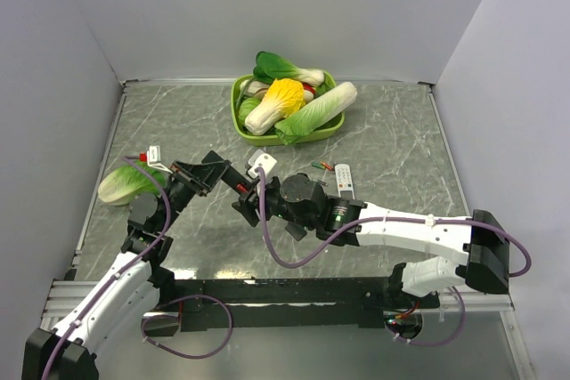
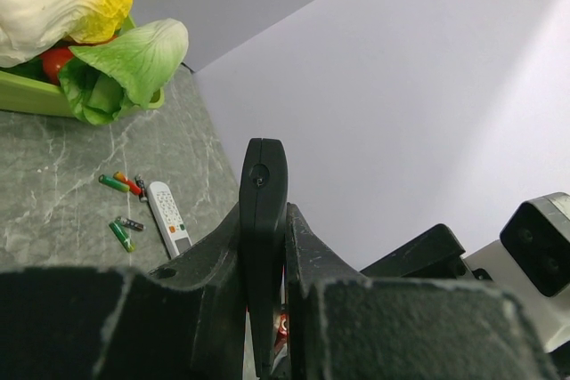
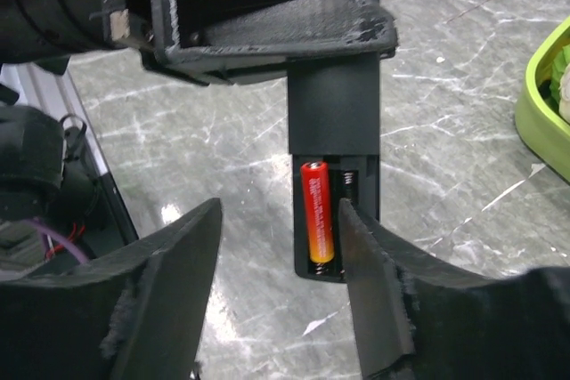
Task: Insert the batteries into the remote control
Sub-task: Load the battery into the remote control.
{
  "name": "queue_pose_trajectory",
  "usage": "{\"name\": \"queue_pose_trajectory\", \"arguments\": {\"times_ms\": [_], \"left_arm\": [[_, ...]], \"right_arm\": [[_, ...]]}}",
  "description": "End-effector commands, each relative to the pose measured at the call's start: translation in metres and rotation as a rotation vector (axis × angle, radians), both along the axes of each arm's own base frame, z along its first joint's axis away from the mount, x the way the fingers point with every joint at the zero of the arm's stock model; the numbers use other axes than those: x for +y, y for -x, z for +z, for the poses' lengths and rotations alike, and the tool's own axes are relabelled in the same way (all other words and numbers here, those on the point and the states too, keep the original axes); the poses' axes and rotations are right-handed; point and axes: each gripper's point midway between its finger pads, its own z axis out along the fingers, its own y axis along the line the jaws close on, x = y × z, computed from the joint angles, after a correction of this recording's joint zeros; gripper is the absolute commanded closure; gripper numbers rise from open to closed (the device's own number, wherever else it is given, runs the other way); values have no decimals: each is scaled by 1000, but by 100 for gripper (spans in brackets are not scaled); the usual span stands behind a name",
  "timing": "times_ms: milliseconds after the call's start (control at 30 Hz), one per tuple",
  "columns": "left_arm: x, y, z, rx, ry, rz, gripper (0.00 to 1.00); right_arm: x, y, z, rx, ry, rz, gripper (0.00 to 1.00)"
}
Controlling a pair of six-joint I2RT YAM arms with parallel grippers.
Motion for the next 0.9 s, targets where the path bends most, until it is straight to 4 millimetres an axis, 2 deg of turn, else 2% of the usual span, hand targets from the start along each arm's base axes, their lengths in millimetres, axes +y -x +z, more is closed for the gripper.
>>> {"name": "queue_pose_trajectory", "arguments": {"times_ms": [0, 267, 600, 700, 733, 767, 867], "left_arm": [[-3, 10, 27, -78, 47, -37, 99], [-5, 10, 26, -73, 39, -47, 99], [-14, 11, 23, -54, 0, -100, 99], [-17, 11, 22, -47, -13, -121, 99], [-19, 12, 22, -43, -19, -134, 99], [-20, 12, 21, -42, -26, -140, 99], [-24, 13, 21, -40, -40, -167, 99]], "right_arm": [[-12, -2, 40, -76, -34, -6, 33], [-24, 5, 66, -131, -50, 33, 20], [-49, 4, 85, -262, -28, 72, 15], [-59, 6, 90, -299, -35, 110, 36], [-63, 5, 90, -310, -39, 105, 38], [-66, 3, 92, -323, -43, 99, 37], [-69, 6, 95, -380, -34, 154, 23]]}}
